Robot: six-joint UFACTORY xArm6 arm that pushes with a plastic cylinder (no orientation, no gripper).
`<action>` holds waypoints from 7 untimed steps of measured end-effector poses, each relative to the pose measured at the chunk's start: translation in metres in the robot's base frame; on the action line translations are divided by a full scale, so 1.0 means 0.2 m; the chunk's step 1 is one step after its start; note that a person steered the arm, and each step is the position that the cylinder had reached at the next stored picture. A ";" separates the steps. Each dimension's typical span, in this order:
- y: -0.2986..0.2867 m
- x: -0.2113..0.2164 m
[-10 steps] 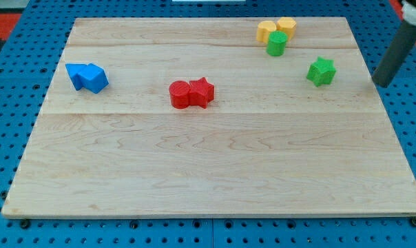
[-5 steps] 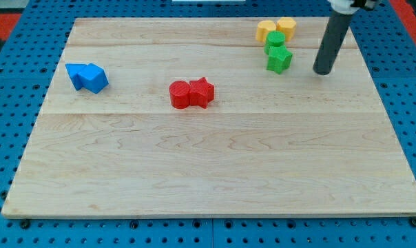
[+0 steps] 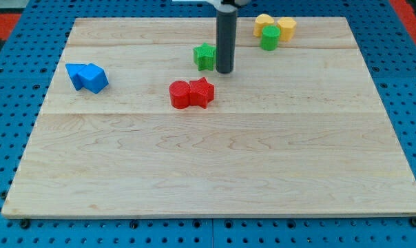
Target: Move the green blocks into the yellow heart
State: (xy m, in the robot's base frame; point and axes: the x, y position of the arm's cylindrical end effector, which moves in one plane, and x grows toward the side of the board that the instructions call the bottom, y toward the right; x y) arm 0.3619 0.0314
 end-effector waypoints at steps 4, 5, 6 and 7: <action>-0.08 -0.44; -0.08 -0.47; -0.01 -0.47; 0.10 -0.47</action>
